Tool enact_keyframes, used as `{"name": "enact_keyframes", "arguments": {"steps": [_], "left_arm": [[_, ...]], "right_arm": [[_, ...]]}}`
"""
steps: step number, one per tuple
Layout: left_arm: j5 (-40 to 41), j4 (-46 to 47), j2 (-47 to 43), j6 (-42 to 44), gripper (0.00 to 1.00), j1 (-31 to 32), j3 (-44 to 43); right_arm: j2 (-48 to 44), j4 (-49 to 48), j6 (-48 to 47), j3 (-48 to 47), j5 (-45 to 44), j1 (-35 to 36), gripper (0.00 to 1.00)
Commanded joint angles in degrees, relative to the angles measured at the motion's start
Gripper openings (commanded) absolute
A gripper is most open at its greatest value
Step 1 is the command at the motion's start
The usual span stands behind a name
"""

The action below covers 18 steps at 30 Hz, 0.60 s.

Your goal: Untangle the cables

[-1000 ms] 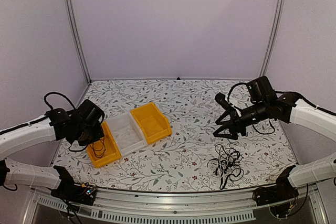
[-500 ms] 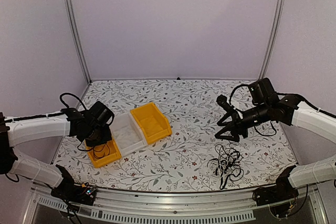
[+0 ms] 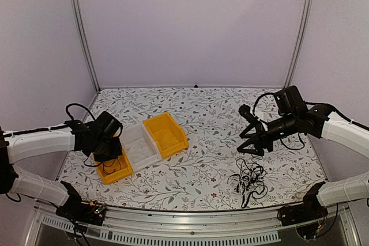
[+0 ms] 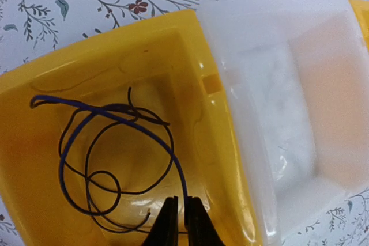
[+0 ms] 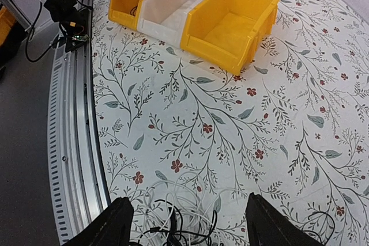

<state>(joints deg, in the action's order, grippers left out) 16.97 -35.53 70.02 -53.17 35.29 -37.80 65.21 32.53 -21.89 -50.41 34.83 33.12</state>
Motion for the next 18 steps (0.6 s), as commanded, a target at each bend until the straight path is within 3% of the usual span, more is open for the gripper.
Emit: {"name": "enact_keyframes", "arguments": {"steps": [1,6,11,13,18], "left_arm": [[-1.57,-3.46,-5.96,0.55,0.22,-0.52,-3.26],[-3.15,-8.32,-10.27,-0.02,0.53,-0.07,-5.88],[-3.67,-12.01,-10.77,1.49,0.7,0.9,-13.81],[-2.32,-15.21,-7.59,2.4,0.73,1.91,-18.89],[5.09,-22.0,3.43,4.88,0.7,7.12,-33.56]], "right_arm": [[-1.85,2.06,-0.03,-1.69,0.36,-2.19,0.71],[-2.19,6.45,-3.15,-2.15,-1.47,-6.17,0.69],[2.58,9.95,-7.99,-3.98,-4.12,-14.48,0.6],[5.68,9.88,-8.93,-3.98,-6.66,-16.9,0.57],[16.34,8.56,-8.54,-5.7,-13.63,-18.27,0.45]]}}
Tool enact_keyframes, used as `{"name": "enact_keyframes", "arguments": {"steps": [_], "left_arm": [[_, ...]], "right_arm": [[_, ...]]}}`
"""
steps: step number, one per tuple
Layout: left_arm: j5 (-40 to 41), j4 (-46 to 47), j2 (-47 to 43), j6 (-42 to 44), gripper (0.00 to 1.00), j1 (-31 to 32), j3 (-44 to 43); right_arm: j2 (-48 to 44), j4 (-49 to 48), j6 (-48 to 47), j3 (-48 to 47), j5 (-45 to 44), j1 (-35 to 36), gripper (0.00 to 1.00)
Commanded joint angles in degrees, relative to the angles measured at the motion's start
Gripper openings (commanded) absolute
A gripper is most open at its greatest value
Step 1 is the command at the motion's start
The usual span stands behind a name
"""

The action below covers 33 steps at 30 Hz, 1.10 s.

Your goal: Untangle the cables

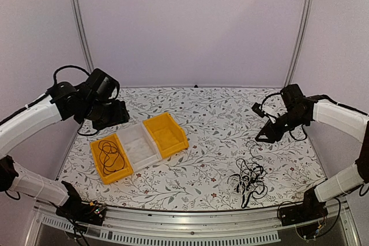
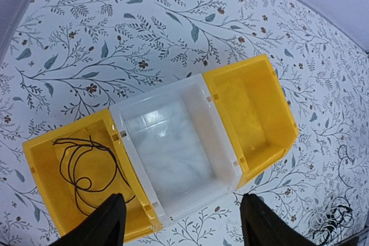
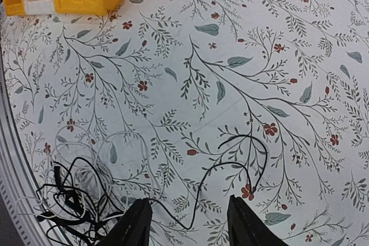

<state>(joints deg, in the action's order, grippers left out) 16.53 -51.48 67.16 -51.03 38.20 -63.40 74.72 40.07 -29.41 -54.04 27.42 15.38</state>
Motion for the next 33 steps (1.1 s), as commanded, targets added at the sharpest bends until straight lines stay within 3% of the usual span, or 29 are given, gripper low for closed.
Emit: {"name": "enact_keyframes", "arguments": {"steps": [1,6,12,19,33], "left_arm": [[6.52,-6.08,8.09,3.09,0.69,5.56,-10.41],[8.16,-4.0,15.24,5.25,0.67,10.99,-19.62],[3.72,0.93,17.81,5.75,0.64,14.83,-21.18],[3.81,3.13,17.6,4.54,0.64,16.43,-20.7],[3.9,3.14,14.87,1.99,0.65,16.85,-17.22]], "right_arm": [[8.42,0.51,-0.66,-2.91,-7.11,-0.64,0.43],[17.36,-2.07,0.49,-8.74,-12.98,-0.62,0.35],[27.0,-1.51,-4.0,-15.92,-21.96,-0.54,0.34],[31.64,1.47,-11.18,-16.31,-18.37,-0.47,0.35],[37.09,3.95,-13.38,-19.28,-16.82,0.86,0.35]]}}
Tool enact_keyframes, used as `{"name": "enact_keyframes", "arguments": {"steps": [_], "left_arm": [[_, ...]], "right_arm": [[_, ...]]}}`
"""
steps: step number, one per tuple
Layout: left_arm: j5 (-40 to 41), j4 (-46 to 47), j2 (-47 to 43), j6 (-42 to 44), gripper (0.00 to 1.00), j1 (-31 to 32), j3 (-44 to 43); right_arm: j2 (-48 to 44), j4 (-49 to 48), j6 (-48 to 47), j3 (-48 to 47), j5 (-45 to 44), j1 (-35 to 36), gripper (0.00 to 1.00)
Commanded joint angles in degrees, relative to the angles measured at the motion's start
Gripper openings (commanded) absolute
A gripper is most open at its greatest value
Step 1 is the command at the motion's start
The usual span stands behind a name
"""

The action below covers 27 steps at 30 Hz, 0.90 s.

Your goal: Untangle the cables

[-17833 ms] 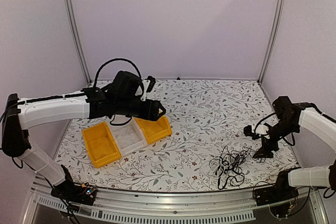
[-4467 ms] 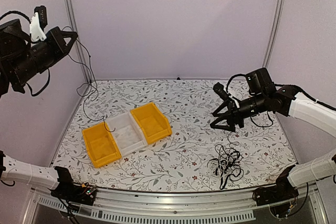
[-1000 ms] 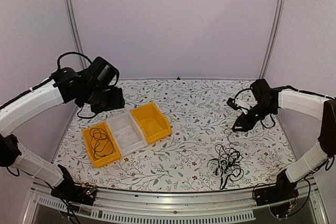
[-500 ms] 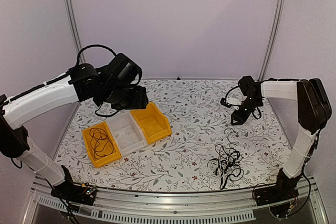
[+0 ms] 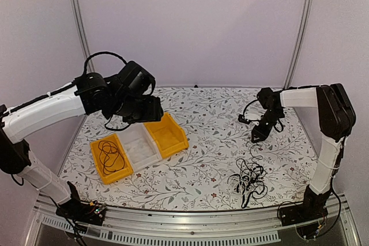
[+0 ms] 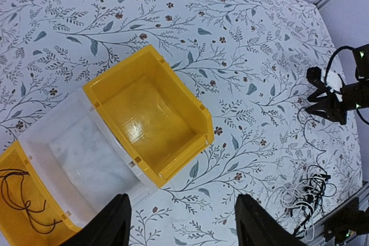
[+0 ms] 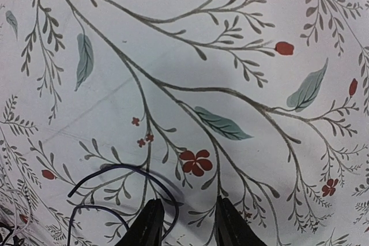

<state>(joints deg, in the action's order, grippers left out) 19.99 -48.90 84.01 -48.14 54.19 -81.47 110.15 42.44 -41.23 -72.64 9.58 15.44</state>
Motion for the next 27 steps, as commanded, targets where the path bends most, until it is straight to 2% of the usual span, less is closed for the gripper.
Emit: {"name": "enact_keyframes", "arguments": {"steps": [1,5,8,9,12,15,19,27], "left_arm": [[0.55,0.57,-2.09,-1.12,0.65,0.84,0.95],[1.06,0.69,-2.21,-1.56,0.65,0.83,1.04],[1.14,2.16,-2.03,-1.42,0.64,0.87,1.55],[1.07,3.02,-1.78,-1.25,0.64,0.83,1.65],[0.08,6.66,-0.17,0.9,0.65,0.84,0.94],[-2.88,13.32,2.15,6.15,0.66,0.87,-0.27],[-8.02,27.63,3.44,12.09,0.69,0.92,1.31],[-19.41,50.87,9.8,25.83,0.73,3.68,-1.59]], "right_arm": [[1.91,1.78,-1.57,-0.71,0.88,0.76,0.33],[3.55,1.19,-1.53,0.06,-0.24,0.93,0.24],[3.82,-0.28,-1.77,1.2,-1.48,1.31,0.03],[3.76,-0.19,-1.8,1.27,-1.65,1.46,0.0],[2.05,1.42,-1.33,0.19,-0.41,1.67,0.0],[-4.1,5.54,-0.09,-3.96,3.51,1.58,0.0],[-13.68,12.28,1.75,-11.95,11.73,1.65,0.0],[-22.56,18.04,6.6,-21.79,27.99,1.85,0.0]]}}
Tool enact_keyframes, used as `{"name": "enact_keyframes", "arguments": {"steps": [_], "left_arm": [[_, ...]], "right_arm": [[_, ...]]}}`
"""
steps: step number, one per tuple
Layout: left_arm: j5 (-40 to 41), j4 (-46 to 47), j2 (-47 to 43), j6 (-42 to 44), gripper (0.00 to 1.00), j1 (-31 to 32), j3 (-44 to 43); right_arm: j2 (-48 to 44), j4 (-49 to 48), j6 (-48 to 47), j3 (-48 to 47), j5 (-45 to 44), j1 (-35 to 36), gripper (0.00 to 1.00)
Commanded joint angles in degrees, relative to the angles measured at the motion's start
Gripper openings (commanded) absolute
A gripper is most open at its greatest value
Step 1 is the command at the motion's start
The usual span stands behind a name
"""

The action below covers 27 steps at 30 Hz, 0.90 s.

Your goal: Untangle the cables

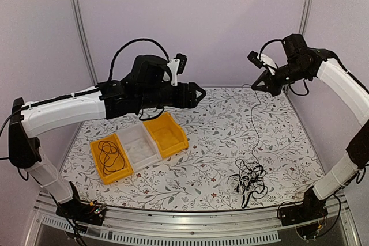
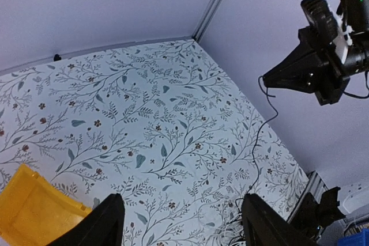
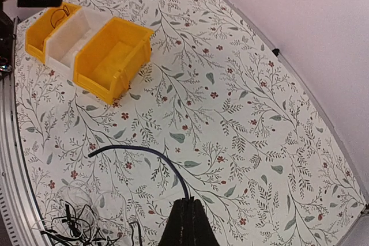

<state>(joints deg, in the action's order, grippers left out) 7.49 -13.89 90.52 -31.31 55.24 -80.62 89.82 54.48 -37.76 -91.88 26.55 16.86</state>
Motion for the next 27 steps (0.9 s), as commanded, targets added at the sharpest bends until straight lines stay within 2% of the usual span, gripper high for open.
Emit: {"name": "enact_keyframes", "arguments": {"steps": [1,10,18,21,25,27], "left_arm": [[-9.25,17.62,4.5,9.75,0.73,2.98,-3.66],[-17.41,23.37,17.51,15.88,0.72,7.02,-16.48],[-19.0,25.46,25.56,16.53,0.66,7.46,-24.19],[-20.64,25.35,27.43,16.56,0.56,7.44,-26.99],[-21.66,25.39,27.35,16.1,0.31,7.44,-26.91],[-21.43,25.72,26.61,16.12,0.21,7.42,-25.86]], "right_arm": [[-2.91,6.58,3.06,-3.7,12.1,0.59,0.0],[-5.36,7.16,8.08,-18.25,18.77,1.28,0.0],[-5.94,4.39,13.67,-20.27,23.73,2.25,0.0],[-6.44,3.4,15.27,-18.92,24.1,2.52,0.0],[-6.68,3.21,15.35,-18.22,23.51,2.61,0.0],[-6.8,2.78,15.43,-17.52,23.17,2.6,0.0]]}}
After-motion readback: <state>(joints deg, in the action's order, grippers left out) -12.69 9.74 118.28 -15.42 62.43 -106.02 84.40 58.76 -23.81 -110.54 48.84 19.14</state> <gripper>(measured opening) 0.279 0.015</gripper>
